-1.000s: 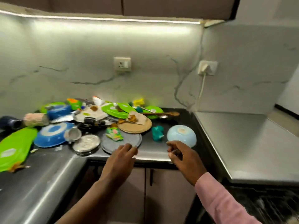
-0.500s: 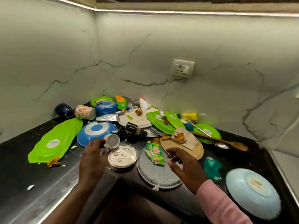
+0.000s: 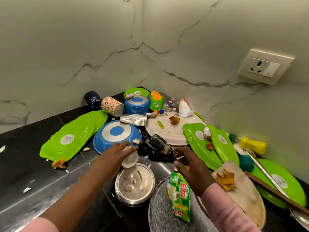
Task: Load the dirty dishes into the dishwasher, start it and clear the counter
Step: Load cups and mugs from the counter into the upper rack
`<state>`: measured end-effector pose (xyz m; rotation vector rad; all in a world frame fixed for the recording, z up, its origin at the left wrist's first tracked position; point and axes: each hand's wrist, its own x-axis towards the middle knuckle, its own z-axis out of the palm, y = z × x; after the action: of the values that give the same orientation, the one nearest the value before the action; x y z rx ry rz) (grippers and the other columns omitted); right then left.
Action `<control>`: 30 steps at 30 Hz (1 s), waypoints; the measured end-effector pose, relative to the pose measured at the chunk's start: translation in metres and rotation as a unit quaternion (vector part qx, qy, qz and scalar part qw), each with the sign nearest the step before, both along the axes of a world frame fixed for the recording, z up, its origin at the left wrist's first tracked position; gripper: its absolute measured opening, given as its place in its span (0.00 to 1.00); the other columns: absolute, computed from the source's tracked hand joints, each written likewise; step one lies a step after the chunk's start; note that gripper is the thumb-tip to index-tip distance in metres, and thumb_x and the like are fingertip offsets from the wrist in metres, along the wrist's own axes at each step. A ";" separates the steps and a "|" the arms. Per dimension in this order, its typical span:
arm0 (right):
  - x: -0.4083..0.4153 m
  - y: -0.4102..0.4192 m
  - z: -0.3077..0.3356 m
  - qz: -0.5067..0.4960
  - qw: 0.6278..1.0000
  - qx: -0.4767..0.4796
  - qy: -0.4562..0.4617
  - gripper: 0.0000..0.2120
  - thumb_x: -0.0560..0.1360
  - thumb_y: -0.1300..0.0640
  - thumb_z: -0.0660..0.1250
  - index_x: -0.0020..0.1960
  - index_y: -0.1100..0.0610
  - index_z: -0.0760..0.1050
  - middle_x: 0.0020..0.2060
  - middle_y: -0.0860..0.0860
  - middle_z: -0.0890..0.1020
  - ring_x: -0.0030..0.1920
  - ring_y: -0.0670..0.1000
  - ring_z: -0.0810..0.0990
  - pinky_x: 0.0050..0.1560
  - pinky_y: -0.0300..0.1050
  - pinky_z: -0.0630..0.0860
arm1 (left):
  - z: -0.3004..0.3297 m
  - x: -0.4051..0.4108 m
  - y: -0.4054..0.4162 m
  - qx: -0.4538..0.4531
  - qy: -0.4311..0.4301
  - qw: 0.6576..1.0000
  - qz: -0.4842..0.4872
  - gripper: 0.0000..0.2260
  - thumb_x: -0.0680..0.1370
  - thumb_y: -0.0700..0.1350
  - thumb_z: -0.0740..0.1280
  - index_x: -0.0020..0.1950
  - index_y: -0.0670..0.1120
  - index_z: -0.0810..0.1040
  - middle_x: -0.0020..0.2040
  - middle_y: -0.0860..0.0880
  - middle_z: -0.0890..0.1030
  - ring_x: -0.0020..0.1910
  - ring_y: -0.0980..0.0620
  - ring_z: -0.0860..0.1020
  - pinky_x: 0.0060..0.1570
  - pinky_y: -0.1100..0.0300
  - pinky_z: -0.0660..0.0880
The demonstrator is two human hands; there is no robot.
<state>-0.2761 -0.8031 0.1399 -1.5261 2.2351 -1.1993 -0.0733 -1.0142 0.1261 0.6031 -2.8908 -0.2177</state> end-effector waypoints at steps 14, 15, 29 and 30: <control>-0.034 -0.076 -0.006 0.039 0.997 -0.013 -0.065 0.15 0.74 0.64 0.68 0.58 0.50 0.76 0.46 0.45 0.81 0.44 0.45 0.79 0.44 0.28 0.72 | -0.005 0.006 0.007 0.223 0.300 0.888 0.268 0.30 0.61 0.52 0.81 0.59 0.58 0.71 0.54 0.54 0.78 0.52 0.51 0.76 0.50 0.57 0.71; -0.035 -0.087 -0.003 0.044 0.997 -0.011 -0.058 0.14 0.75 0.63 0.68 0.58 0.50 0.75 0.46 0.45 0.81 0.44 0.44 0.78 0.43 0.27 0.71 | -0.007 0.006 0.007 0.261 0.318 0.865 0.288 0.30 0.59 0.54 0.80 0.56 0.60 0.71 0.52 0.54 0.79 0.50 0.52 0.78 0.48 0.56 0.73; -0.009 -0.404 -0.019 0.085 0.930 0.217 0.284 0.56 0.66 0.31 0.68 0.77 0.61 0.45 0.74 0.60 0.56 0.75 0.62 0.50 0.73 0.57 0.47 | 0.016 0.049 -0.029 0.370 0.443 0.674 0.462 0.50 0.36 0.67 0.77 0.49 0.40 0.71 0.42 0.38 0.81 0.40 0.42 0.80 0.47 0.44 0.77; -0.008 -0.415 -0.023 0.080 0.925 0.226 0.293 0.56 0.66 0.31 0.68 0.77 0.62 0.45 0.74 0.61 0.56 0.76 0.62 0.48 0.73 0.58 0.45 | 0.020 0.056 -0.031 0.373 0.439 0.675 0.461 0.48 0.38 0.64 0.77 0.49 0.39 0.71 0.40 0.37 0.81 0.38 0.43 0.79 0.44 0.46 0.75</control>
<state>-0.2840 -1.2186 0.1167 -1.9738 2.4101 -0.1418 -0.0174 -1.0451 0.1458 1.4534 -1.2290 -1.1378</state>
